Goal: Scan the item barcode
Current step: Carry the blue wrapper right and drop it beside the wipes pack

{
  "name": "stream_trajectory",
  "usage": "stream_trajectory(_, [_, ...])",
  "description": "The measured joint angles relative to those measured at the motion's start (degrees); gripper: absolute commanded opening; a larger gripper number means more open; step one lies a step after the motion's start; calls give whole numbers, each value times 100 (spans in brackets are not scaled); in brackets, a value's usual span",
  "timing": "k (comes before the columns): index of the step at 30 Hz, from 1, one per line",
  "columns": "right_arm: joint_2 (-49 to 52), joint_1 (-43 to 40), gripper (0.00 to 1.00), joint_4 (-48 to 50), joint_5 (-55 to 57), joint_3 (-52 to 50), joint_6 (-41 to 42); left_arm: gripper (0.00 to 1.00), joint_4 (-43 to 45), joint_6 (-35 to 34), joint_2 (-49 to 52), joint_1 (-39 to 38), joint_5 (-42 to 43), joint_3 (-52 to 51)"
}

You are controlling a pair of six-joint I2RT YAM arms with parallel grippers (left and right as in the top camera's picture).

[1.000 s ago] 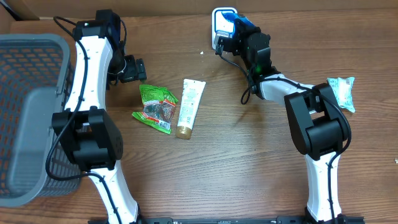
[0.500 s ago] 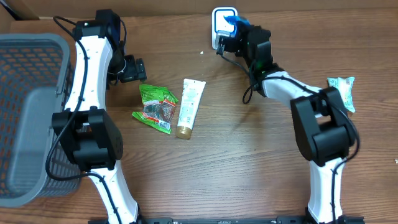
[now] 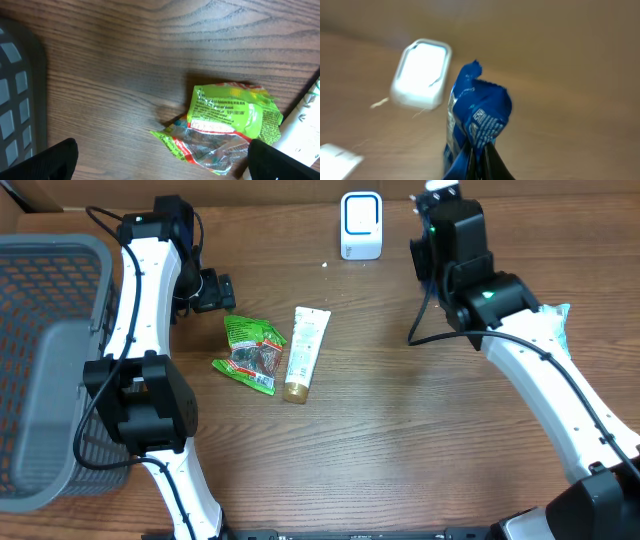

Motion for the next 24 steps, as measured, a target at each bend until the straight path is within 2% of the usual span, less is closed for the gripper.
stream_trajectory(2, [-15, -186, 4, -509, -782, -9, 660, 100, 0, 0, 0, 0, 2, 0])
stream_trajectory(5, [-13, -621, 4, -1252, -1950, -20, 1156, 100, 0, 0, 0, 0, 4, 0])
stream_trajectory(11, [-13, -1882, 4, -2435, -2909, -33, 1220, 100, -2, 0, 0, 0, 2, 0])
stream_trajectory(15, [-11, -2647, 4, -2170, -2973, -328, 1119, 100, -2, 0, 0, 0, 2, 0])
stream_trajectory(17, [7, -2800, 4, -1954, -2881, -527, 1102, 100, -2, 0, 0, 0, 2, 0])
stream_trajectory(21, [129, -2973, 4, -837, -2334, -1281, 903, 100, -2, 0, 0, 0, 2, 0])
stream_trajectory(24, [345, -2973, 4, -332, -2151, -1445, 643, 99, -2, 0, 0, 0, 2, 0])
